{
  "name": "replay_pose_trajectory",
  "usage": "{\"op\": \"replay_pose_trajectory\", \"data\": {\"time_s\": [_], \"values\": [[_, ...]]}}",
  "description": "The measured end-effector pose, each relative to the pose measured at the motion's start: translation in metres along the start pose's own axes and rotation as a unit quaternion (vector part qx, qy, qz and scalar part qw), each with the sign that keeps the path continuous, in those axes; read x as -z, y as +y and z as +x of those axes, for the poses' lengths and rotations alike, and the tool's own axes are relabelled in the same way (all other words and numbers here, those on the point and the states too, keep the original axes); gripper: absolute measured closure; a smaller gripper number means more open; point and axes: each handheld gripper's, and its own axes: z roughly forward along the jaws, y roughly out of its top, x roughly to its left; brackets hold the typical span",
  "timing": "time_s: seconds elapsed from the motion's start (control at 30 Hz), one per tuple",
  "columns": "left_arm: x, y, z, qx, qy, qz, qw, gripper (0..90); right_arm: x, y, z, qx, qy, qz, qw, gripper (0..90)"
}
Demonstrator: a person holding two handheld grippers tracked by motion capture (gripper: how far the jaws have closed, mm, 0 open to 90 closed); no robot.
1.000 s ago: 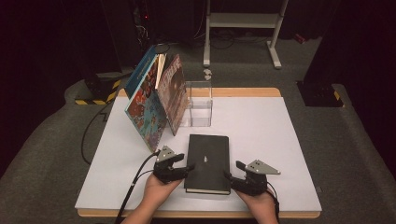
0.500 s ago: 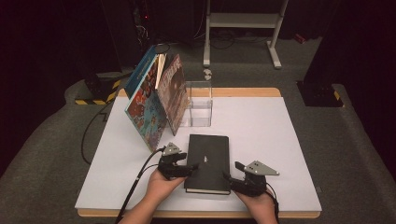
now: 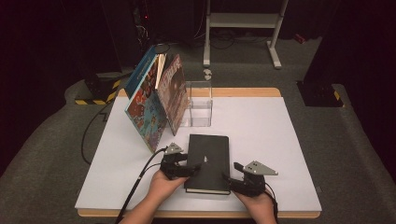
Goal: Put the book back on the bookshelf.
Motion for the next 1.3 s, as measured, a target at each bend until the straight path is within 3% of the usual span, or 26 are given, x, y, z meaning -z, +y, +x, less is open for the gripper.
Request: {"op": "replay_pose_trajectory", "data": {"time_s": [0.23,0.53,0.8,1.17,1.3], "values": [[-0.001,0.000,0.002,0.001,-0.006,-0.002,1.0000,24.5,-0.002,-0.001,0.003,-0.004,0.012,0.002,0.9999,35.8],[0.000,0.001,-0.002,-0.006,0.003,-0.007,1.0000,24.7,-0.005,-0.002,0.006,-0.003,0.019,0.010,0.9998,35.7],[0.007,0.006,-0.005,-0.024,0.008,-0.020,0.9995,29.1,-0.007,-0.003,0.007,-0.002,0.023,0.012,0.9997,35.7],[0.002,0.021,-0.001,-0.033,-0.005,-0.025,0.9992,32.1,-0.006,-0.003,0.007,-0.007,0.029,0.007,0.9995,35.6],[-0.003,0.026,0.002,-0.029,-0.019,-0.021,0.9992,32.9,-0.005,-0.003,0.007,-0.009,0.031,0.005,0.9995,35.6]]}}
